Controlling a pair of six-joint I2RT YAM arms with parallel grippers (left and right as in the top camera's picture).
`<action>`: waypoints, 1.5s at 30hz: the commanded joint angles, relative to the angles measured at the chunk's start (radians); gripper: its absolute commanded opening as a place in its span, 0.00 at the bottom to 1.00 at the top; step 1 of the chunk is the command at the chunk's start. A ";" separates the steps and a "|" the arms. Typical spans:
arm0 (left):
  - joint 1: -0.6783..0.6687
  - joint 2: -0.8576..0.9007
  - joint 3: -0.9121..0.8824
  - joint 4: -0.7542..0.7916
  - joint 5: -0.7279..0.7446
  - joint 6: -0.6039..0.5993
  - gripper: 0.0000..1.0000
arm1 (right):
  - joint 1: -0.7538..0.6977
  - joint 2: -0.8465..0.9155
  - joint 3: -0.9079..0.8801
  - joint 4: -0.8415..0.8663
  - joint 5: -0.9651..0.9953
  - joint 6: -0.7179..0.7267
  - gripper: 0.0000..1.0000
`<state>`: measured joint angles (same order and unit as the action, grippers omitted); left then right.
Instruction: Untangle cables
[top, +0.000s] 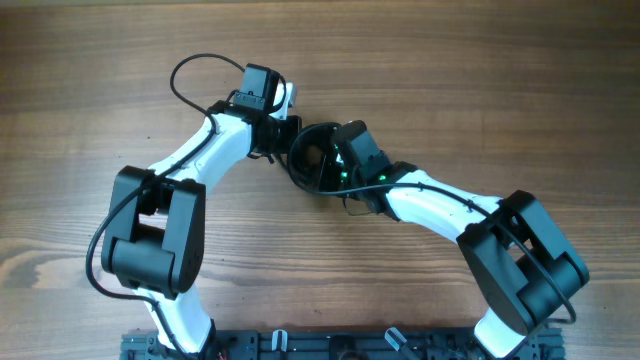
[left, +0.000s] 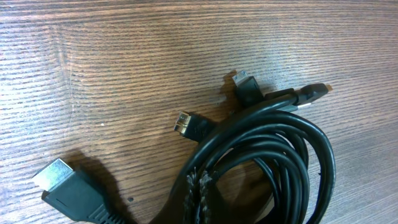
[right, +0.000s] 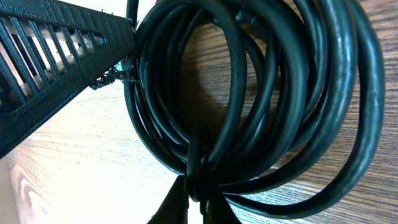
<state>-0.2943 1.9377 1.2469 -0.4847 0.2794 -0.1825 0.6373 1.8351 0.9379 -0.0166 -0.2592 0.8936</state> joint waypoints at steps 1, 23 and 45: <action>-0.003 0.039 -0.003 -0.008 -0.010 -0.009 0.06 | -0.004 0.052 0.003 0.000 0.058 0.000 0.04; -0.003 0.039 -0.003 -0.008 -0.011 -0.009 0.07 | -0.102 -0.130 0.003 -0.104 -0.132 -0.128 0.04; -0.002 0.039 -0.003 -0.008 -0.025 -0.010 0.06 | -0.196 -0.343 0.003 -0.093 -0.345 -0.161 0.04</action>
<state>-0.2993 1.9636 1.2469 -0.4927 0.2813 -0.1860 0.4412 1.5146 0.9379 -0.1188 -0.5911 0.7605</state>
